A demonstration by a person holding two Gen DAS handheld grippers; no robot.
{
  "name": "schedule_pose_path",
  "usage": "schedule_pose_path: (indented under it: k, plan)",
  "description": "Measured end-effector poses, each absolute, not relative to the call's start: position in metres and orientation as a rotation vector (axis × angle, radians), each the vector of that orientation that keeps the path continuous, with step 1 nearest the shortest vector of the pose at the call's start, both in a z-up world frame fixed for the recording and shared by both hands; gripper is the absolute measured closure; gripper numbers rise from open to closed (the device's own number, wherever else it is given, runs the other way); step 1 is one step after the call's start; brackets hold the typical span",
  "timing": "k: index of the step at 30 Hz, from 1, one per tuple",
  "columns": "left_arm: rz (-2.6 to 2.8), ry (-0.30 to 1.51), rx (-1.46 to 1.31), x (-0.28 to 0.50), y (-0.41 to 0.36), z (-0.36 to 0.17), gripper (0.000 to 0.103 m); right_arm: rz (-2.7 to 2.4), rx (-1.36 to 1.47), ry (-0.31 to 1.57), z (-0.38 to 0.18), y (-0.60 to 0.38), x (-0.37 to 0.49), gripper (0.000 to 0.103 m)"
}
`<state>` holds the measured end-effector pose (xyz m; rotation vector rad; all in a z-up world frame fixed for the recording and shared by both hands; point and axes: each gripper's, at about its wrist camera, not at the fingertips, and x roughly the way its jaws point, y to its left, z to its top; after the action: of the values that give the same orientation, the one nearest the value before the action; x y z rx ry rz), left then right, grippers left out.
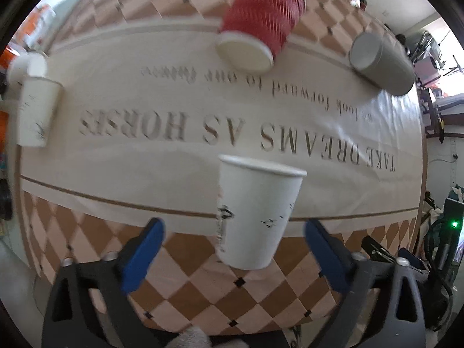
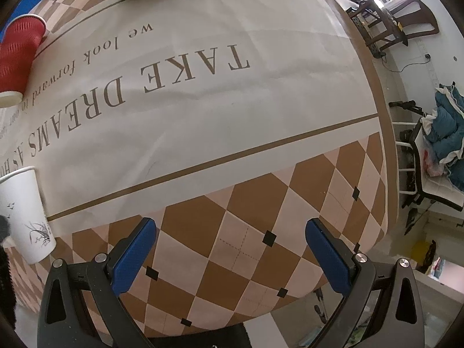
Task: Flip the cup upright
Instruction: 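Grasp the white cup with the right tool while the left tool releases it, then lower the white cup rim up onto the cloth with the right tool and open it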
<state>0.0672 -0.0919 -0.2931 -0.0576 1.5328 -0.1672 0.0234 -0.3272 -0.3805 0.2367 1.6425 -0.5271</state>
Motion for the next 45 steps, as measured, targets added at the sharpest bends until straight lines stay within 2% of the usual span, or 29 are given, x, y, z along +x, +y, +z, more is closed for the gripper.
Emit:
schedule_pose_path:
  k: [9,20,29,39,42,45]
  plan:
    - [-0.029,1.339,0.085,0.058,-0.035,-0.247,0.000,-0.483,0.280,1.603,-0.349,-0.313,0.023,0.000]
    - [0.002,1.361,0.190,0.044,-0.001,-0.271,0.000,-0.313,0.251,1.573,-0.314,-0.237,0.054,0.000]
    - [0.030,1.403,0.186,0.048,0.015,-0.300,0.000,-0.193,0.259,1.614,-0.322,-0.186,0.079,0.001]
    - [0.061,1.448,0.198,0.060,0.028,-0.323,0.000,-0.110,0.250,1.640,-0.344,-0.150,0.116,0.017]
    - [0.058,1.457,0.199,0.063,0.028,-0.327,0.000,-0.103,0.239,1.662,-0.355,-0.144,0.125,0.026]
    - [0.051,1.470,0.190,0.067,0.029,-0.332,0.000,-0.099,0.224,1.694,-0.367,-0.141,0.126,0.040]
